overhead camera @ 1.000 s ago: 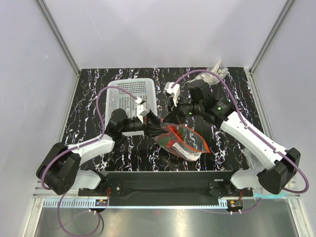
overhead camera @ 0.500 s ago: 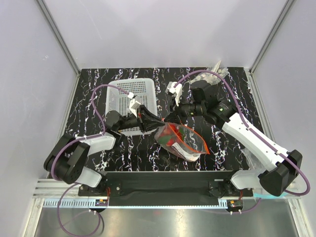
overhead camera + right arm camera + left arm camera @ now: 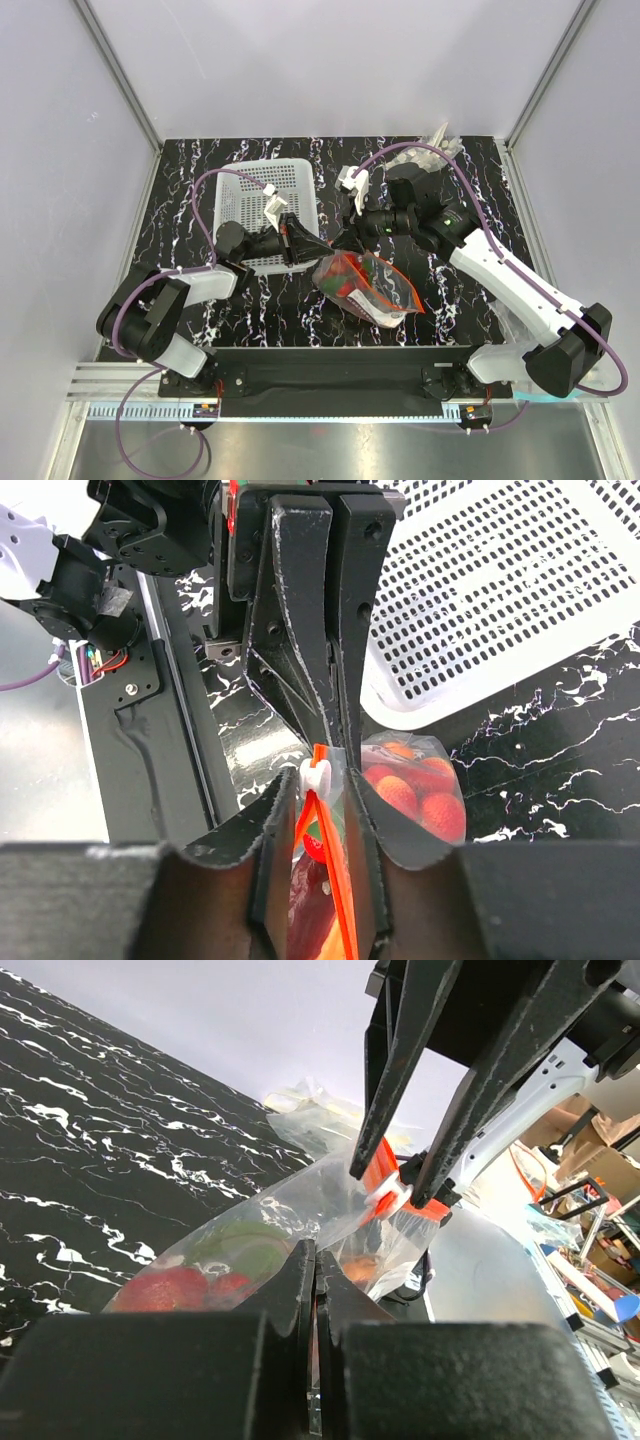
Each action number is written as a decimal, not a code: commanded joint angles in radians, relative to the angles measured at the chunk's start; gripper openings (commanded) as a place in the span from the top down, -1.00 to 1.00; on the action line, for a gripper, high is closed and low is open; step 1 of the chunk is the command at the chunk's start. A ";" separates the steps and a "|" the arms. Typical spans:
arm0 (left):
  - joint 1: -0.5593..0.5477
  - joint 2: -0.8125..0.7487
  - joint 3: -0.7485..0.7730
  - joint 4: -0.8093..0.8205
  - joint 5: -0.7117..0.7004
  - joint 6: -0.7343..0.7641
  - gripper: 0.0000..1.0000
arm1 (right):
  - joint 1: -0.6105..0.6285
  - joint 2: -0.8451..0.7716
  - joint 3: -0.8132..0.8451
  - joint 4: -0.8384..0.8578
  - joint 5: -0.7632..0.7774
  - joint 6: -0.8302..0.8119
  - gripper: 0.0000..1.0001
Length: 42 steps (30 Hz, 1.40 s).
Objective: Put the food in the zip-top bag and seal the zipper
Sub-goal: Zip the zipper food storage bag at the center of the board.
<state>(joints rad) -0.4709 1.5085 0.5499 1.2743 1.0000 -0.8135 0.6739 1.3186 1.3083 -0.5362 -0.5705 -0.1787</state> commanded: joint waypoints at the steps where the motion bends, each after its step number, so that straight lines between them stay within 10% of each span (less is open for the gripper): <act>1: 0.008 0.005 0.030 0.264 0.026 -0.010 1.00 | -0.004 0.001 0.019 0.039 -0.034 -0.010 0.33; 11: 0.011 -0.004 0.036 0.241 0.026 -0.001 1.00 | 0.021 0.014 0.022 0.027 -0.040 -0.031 0.18; 20: 0.011 -0.024 0.025 0.224 0.023 0.023 1.00 | 0.021 0.024 0.029 0.025 0.003 -0.019 0.95; 24: 0.011 -0.057 -0.020 0.223 -0.015 0.066 0.35 | 0.021 0.004 0.019 0.056 0.027 0.010 0.99; 29: 0.009 -0.102 -0.039 0.162 -0.034 0.137 0.14 | 0.021 -0.019 0.005 0.079 0.040 0.028 0.99; 42: 0.006 -0.065 0.016 0.203 -0.035 0.086 0.32 | 0.021 -0.016 0.002 0.091 0.003 0.045 1.00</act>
<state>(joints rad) -0.4648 1.4376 0.5220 1.2774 0.9890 -0.7341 0.6872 1.3266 1.3018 -0.4984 -0.5430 -0.1474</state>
